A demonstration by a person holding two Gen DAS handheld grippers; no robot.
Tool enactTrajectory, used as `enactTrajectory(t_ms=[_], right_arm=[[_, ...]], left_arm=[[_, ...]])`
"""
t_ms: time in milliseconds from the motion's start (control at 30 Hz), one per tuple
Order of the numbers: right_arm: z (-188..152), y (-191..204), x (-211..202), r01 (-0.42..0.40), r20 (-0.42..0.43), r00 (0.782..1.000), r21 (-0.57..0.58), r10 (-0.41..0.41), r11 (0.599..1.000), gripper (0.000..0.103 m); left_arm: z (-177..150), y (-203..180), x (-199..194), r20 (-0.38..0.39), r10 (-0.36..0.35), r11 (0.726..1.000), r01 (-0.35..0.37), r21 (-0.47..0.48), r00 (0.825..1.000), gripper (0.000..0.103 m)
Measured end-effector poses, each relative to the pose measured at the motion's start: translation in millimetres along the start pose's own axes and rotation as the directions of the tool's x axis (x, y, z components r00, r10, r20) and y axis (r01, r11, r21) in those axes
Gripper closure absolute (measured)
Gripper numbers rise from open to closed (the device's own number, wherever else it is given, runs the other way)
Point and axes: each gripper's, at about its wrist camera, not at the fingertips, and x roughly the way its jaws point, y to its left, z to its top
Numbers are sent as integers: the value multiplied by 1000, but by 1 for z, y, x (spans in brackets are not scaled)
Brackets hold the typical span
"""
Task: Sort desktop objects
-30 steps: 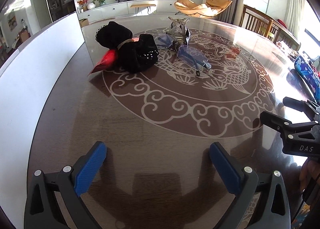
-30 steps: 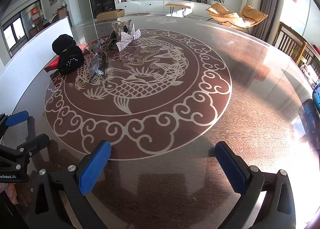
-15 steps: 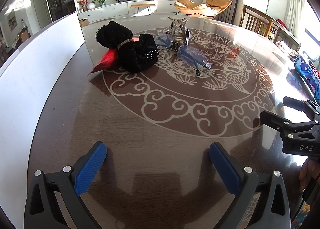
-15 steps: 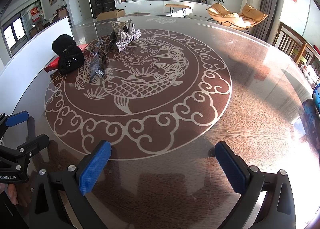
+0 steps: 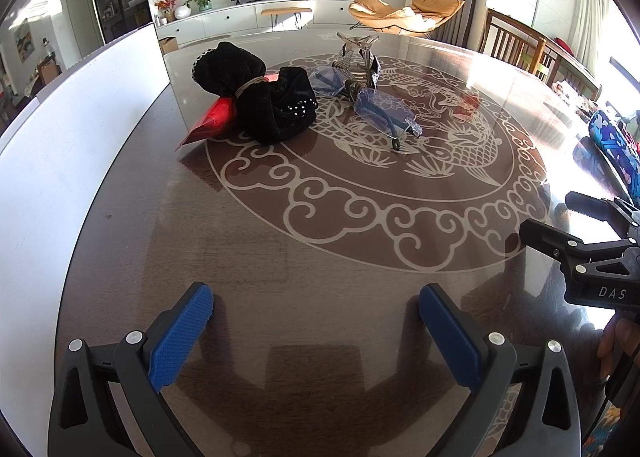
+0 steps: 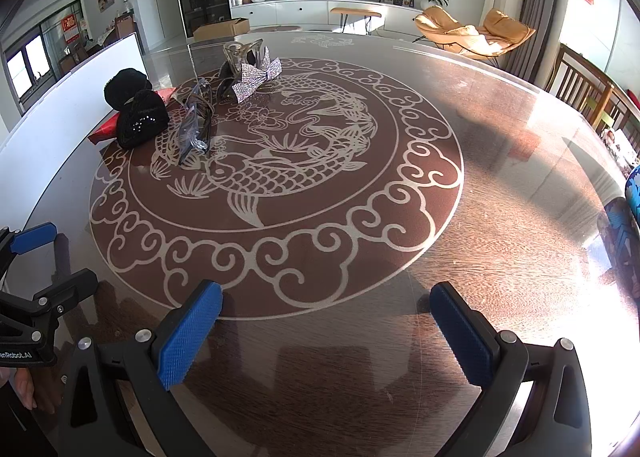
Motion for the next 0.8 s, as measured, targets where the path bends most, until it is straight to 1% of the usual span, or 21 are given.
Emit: enactTrajectory(t_ms=[400,500,600,667,733,800], right_arm=[[0,0,0,0,-1,1000,0,0,1000,0],[0,0,0,0,0,1000,0,0,1000,0],[0,0,-1,0,0,1000,0,0,1000,0],[0,0,0,0,0,1000,0,0,1000,0],[0,0,-1,0,-1,1000,0,0,1000,0],[0,0,-1,0,-1,1000,0,0,1000,0]], left_arm=[[-1,1,0,1,-5,1000,5,-4,1000,0],[-2,8,-3,22,-51,998,52,-37,998,0],[-6,22,-9,62,-131,986,137,-95,989,0],[-6,27,-9,76,-161,978,169,-118,984,0],[-2,27,-7,69,-160,979,167,-113,985,0],[5,28,-2,48,-132,985,136,-108,990,0]])
